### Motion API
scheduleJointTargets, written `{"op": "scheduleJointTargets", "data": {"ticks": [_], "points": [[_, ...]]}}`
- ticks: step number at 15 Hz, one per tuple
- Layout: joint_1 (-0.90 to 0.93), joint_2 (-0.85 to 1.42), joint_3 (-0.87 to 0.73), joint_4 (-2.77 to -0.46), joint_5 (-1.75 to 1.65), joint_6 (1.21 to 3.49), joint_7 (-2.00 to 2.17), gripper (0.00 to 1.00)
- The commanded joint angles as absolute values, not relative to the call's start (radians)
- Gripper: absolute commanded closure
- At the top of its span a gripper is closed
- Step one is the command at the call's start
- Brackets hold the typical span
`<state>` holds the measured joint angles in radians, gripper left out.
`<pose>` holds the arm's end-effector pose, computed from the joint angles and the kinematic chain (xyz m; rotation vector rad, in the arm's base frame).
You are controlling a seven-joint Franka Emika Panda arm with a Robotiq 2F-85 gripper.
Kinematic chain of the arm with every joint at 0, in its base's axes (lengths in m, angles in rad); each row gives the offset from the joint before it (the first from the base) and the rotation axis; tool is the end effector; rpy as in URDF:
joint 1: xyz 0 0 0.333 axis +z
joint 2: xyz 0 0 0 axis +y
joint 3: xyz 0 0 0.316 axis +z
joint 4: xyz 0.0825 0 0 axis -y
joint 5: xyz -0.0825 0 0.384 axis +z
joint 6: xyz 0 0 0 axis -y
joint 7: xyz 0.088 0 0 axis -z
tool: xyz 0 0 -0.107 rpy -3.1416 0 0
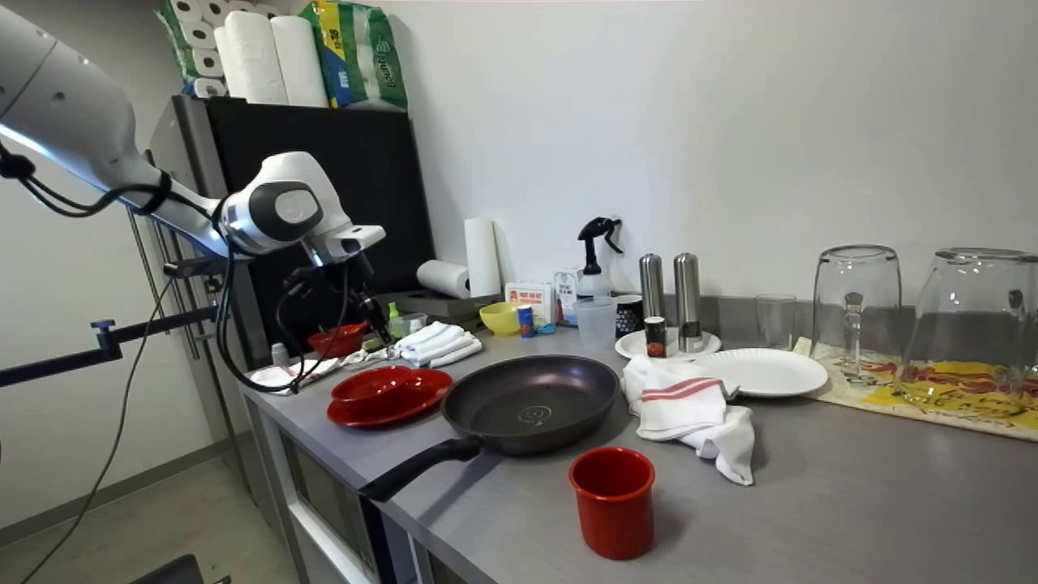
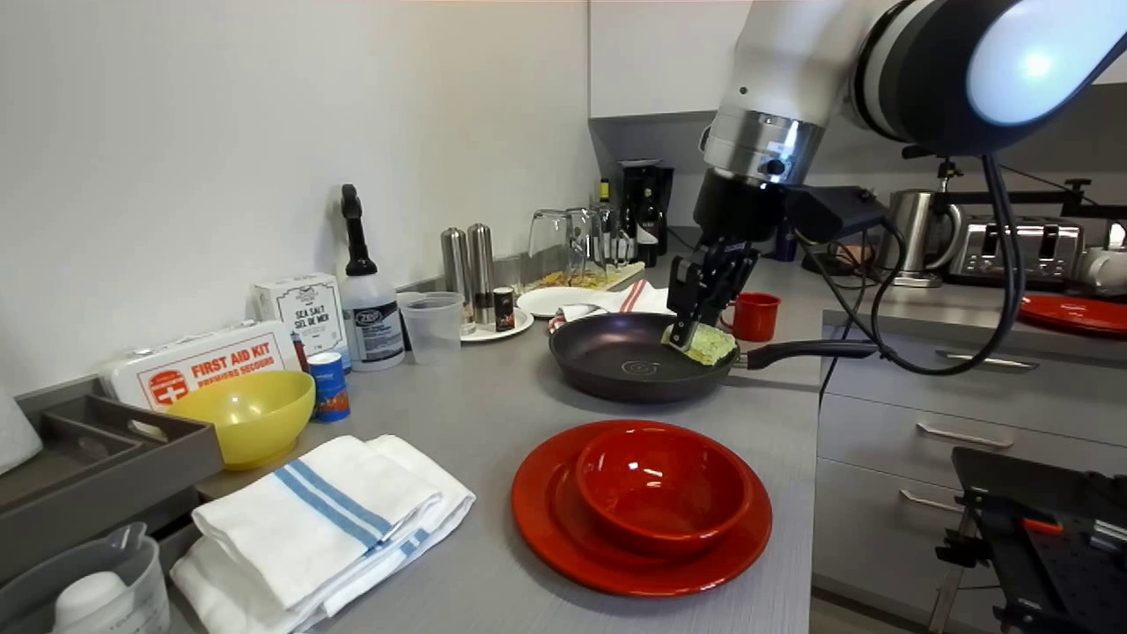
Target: Use the sponge to wipe the red bowl
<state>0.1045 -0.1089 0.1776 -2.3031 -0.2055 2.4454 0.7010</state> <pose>0.4988 0.1454 0.4163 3.0449 -0.4229 0.4614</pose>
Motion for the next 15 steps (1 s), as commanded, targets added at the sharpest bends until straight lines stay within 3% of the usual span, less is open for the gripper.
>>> {"op": "scheduleJointTargets", "data": {"ticks": [1,15], "points": [[0.118,-0.064,0.193,-2.250,-0.197,2.437,0.682,0.77],[0.204,0.218,0.152,-2.059,-0.295,2.390,0.729,0.77]]}}
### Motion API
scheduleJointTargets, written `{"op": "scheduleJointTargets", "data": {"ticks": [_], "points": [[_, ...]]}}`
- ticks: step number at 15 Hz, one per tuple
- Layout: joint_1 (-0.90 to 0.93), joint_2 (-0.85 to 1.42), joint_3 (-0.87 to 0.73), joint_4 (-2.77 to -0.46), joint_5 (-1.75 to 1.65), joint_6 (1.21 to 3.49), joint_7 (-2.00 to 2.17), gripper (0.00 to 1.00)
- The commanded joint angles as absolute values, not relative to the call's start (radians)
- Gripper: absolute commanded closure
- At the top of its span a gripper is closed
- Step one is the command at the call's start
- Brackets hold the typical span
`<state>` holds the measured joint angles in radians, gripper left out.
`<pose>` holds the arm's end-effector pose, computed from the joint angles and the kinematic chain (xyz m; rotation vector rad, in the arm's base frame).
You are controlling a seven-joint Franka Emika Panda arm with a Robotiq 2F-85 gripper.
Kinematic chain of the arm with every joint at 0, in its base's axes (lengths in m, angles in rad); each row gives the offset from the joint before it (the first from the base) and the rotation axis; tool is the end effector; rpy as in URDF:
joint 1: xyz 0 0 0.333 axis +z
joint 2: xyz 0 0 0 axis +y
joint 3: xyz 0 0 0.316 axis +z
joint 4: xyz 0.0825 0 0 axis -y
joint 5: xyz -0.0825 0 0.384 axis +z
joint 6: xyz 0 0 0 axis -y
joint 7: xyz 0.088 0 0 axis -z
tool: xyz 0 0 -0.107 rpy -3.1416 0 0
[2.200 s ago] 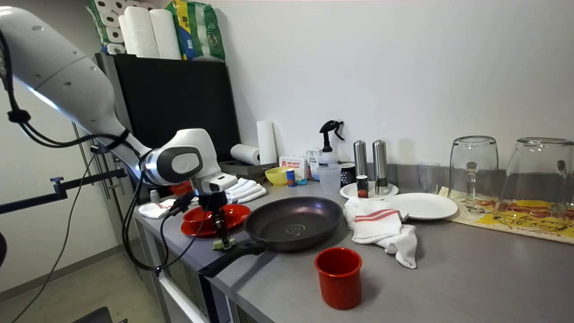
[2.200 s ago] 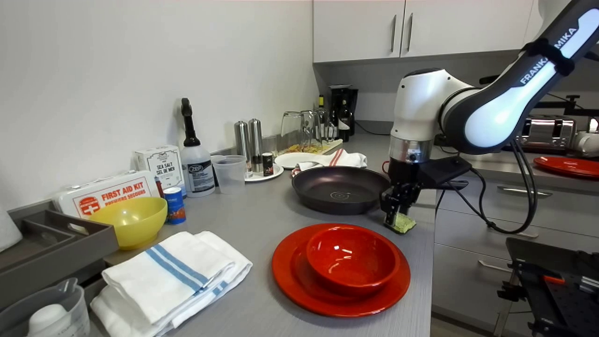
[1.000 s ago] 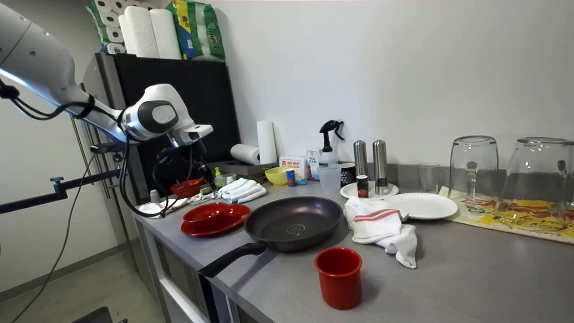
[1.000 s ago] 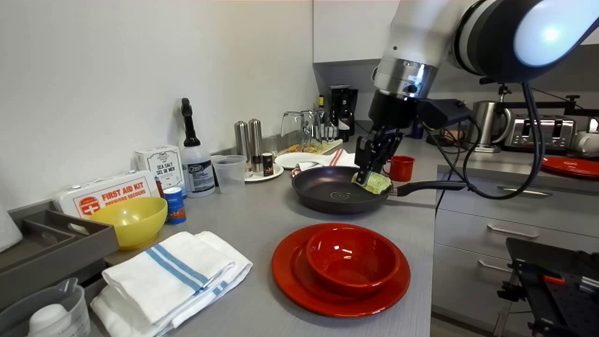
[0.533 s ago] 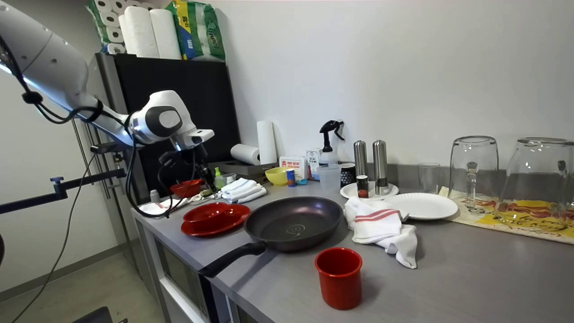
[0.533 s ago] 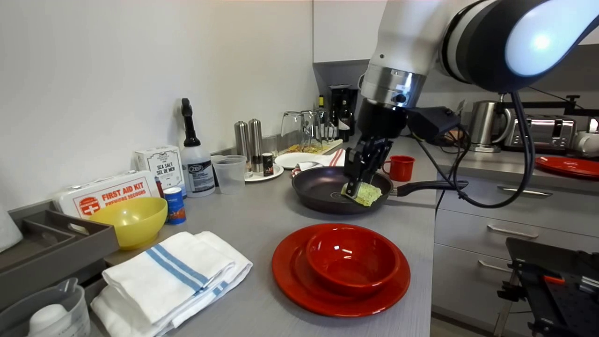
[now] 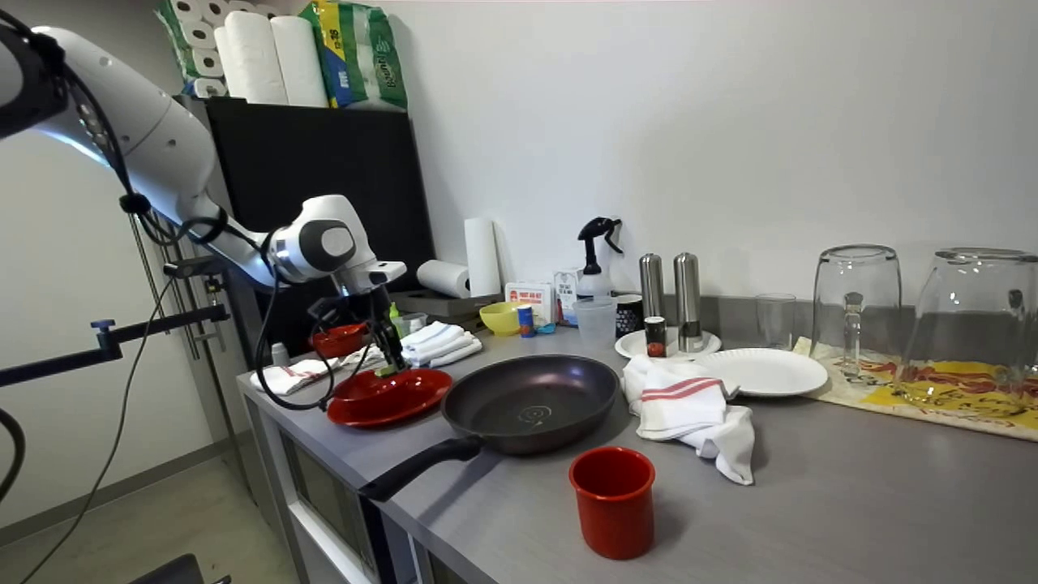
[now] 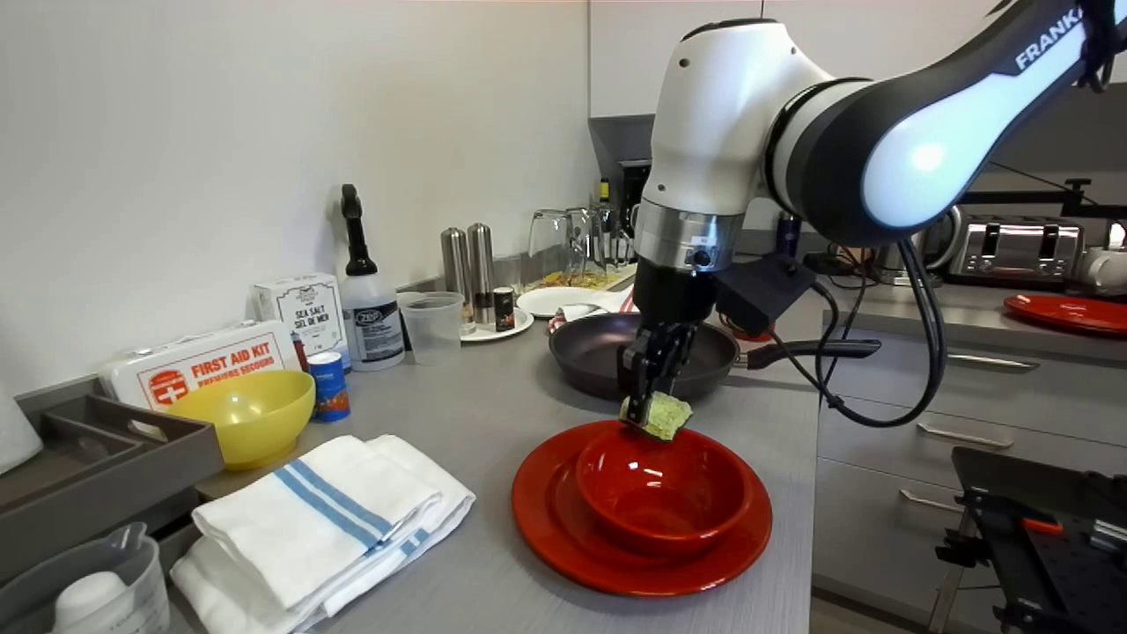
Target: Use the sponge to wipe the red bowl
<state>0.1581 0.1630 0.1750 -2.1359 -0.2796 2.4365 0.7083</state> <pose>0.5452 0.1862 0.3450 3.0382 -0.2724 0.3156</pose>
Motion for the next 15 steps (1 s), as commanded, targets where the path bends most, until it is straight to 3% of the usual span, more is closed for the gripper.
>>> {"op": "scheduleJointTargets", "data": {"ticks": [1,15], "points": [[0.215,0.227,0.148,-2.047,-0.294,2.387,0.728,0.77],[0.263,0.245,0.131,-2.037,-0.252,2.355,0.712,0.77]]}}
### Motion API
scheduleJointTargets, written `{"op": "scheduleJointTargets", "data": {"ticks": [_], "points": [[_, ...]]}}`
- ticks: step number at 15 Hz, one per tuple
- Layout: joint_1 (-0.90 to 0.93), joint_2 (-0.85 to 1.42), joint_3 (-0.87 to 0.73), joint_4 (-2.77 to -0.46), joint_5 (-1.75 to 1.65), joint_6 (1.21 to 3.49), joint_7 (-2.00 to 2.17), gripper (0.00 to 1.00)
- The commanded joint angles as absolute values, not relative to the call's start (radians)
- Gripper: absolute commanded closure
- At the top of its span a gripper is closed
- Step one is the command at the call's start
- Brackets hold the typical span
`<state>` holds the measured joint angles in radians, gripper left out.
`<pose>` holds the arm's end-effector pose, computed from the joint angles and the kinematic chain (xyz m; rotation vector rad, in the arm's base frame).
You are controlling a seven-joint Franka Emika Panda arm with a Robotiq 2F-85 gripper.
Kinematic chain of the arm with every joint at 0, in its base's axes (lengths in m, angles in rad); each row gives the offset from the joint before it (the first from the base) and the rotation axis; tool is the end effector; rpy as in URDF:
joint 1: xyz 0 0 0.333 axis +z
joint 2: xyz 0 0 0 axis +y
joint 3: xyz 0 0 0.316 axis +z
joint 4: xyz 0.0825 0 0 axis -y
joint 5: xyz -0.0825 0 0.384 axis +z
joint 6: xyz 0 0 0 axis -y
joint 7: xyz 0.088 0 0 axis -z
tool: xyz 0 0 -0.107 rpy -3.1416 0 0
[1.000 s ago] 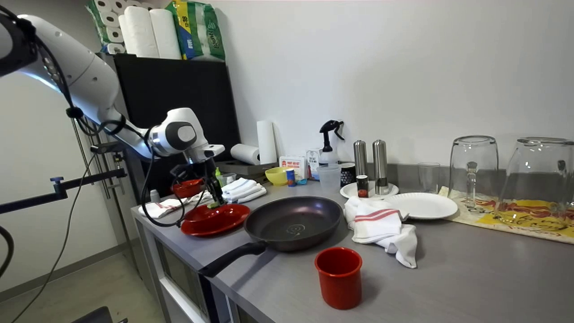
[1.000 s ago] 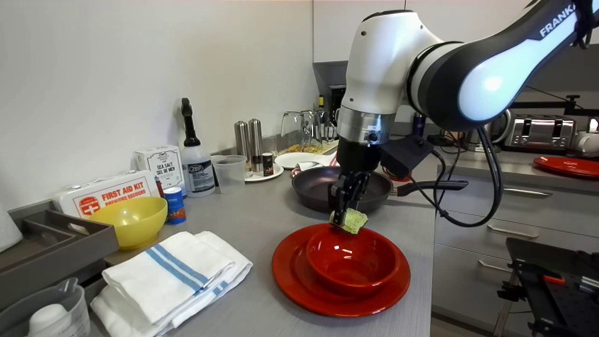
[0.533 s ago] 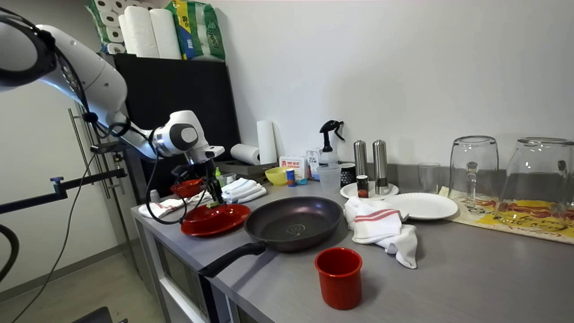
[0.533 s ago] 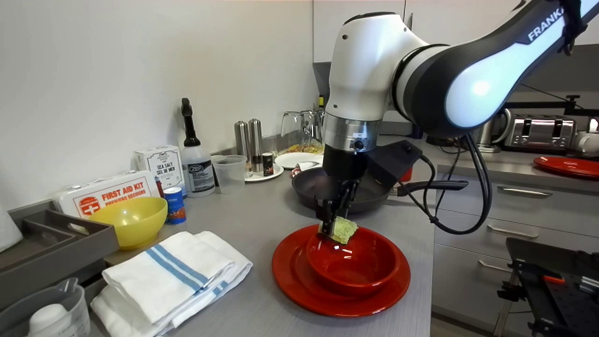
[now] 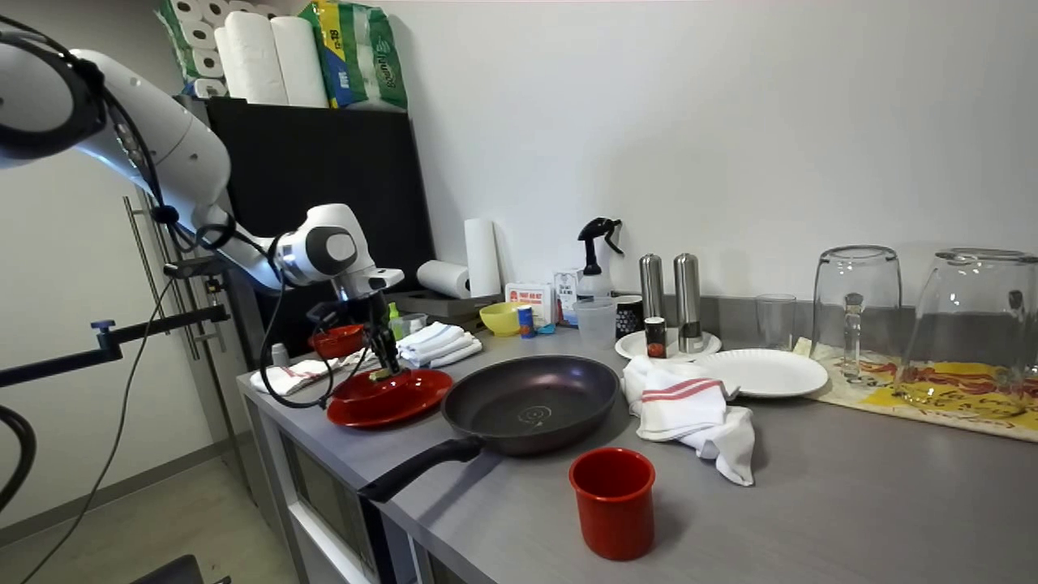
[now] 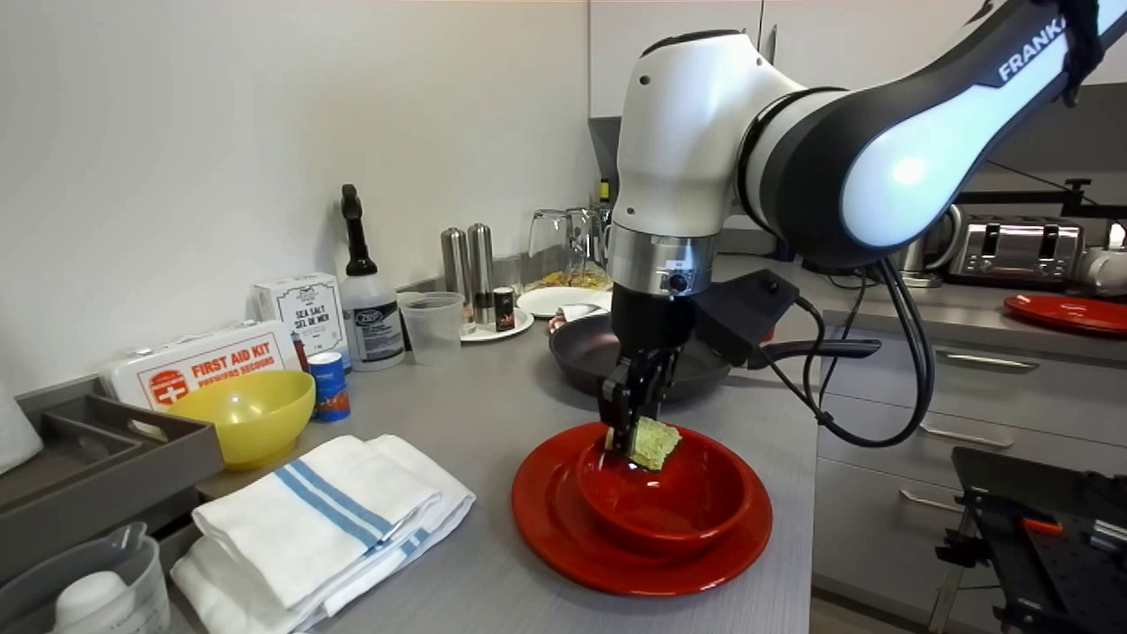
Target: Use the sponge to wipe the red bowl
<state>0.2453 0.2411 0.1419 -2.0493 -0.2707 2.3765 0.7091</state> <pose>0.5537 0.2202 0.3317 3.0329 -0.2129 0.2467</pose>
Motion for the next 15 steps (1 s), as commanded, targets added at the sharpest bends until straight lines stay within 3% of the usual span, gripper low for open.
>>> {"op": "scheduleJointTargets", "data": {"ticks": [1,15], "points": [[0.264,0.246,0.130,-2.040,-0.253,2.357,0.714,0.77],[0.258,0.266,0.103,-2.086,-0.237,2.370,0.735,0.77]]}}
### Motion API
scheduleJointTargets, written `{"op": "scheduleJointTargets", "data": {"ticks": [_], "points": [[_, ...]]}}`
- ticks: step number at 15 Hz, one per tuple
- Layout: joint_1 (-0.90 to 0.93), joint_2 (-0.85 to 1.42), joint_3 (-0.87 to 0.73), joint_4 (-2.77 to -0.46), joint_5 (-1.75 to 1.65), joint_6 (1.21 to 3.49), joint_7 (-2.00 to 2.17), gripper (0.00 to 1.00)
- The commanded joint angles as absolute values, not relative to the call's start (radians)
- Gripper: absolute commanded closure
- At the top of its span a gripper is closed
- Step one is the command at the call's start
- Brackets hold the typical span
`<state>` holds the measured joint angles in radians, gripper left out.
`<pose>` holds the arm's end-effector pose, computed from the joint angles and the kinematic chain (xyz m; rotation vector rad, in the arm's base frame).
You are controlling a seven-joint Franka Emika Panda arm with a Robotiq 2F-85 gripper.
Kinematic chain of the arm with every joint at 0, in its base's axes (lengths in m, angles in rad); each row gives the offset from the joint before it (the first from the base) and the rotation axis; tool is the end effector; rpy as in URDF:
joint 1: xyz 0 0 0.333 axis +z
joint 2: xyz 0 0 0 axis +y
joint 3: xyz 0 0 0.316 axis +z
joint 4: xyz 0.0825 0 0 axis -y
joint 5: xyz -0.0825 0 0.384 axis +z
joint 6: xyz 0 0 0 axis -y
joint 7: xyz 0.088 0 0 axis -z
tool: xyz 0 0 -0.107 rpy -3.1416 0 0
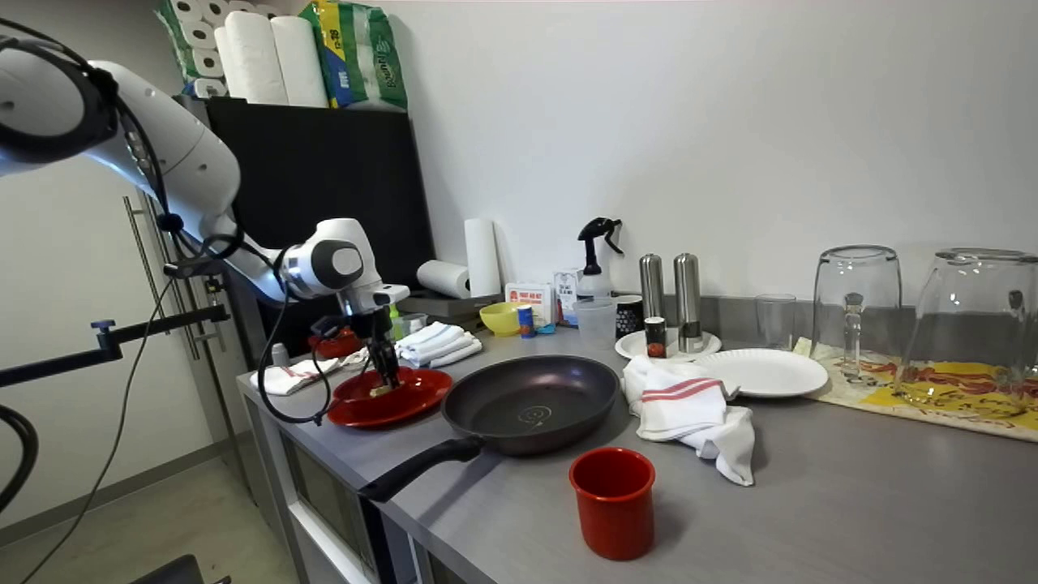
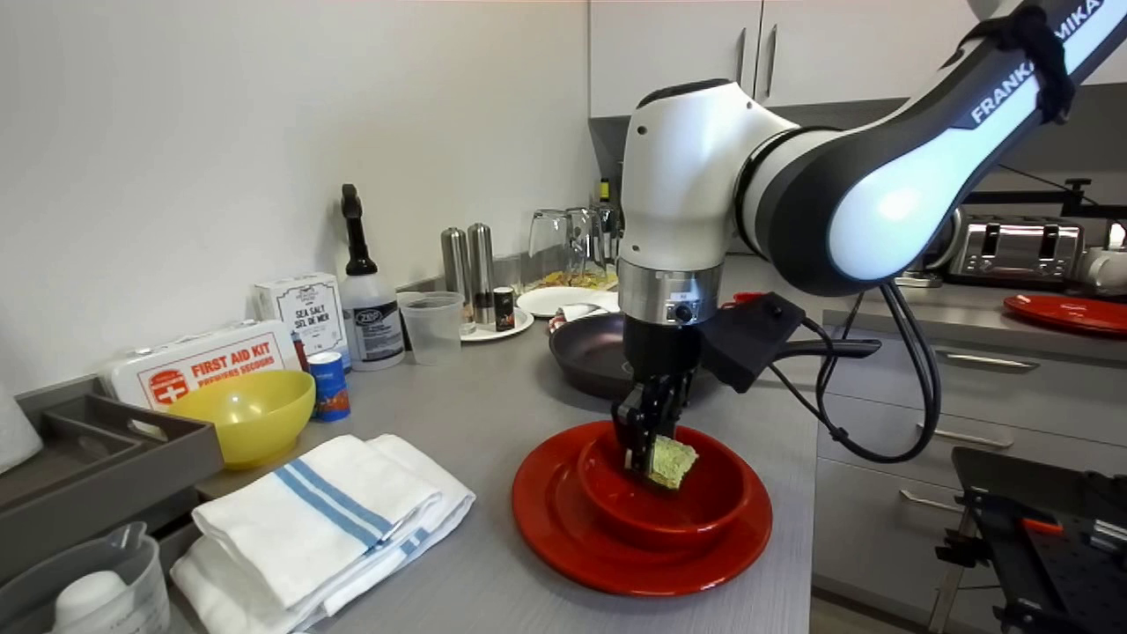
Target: Use the sponge to wipe the red bowl
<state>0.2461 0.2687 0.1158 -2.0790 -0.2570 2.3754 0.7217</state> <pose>0.5498 0.2037 0.3020 3.0127 -0.2742 0.1585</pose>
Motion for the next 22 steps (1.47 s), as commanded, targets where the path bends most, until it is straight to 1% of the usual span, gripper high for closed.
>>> {"op": "scheduleJointTargets", "data": {"ticks": [1,4,14,22], "points": [[0.258,0.266,0.101,-2.089,-0.238,2.370,0.737,0.77],[0.257,0.268,0.099,-2.090,-0.237,2.366,0.738,0.77],[0.252,0.288,0.111,-2.066,-0.164,2.228,0.708,0.77],[0.245,0.298,0.135,-2.009,-0.044,2.102,0.599,0.77]]}}
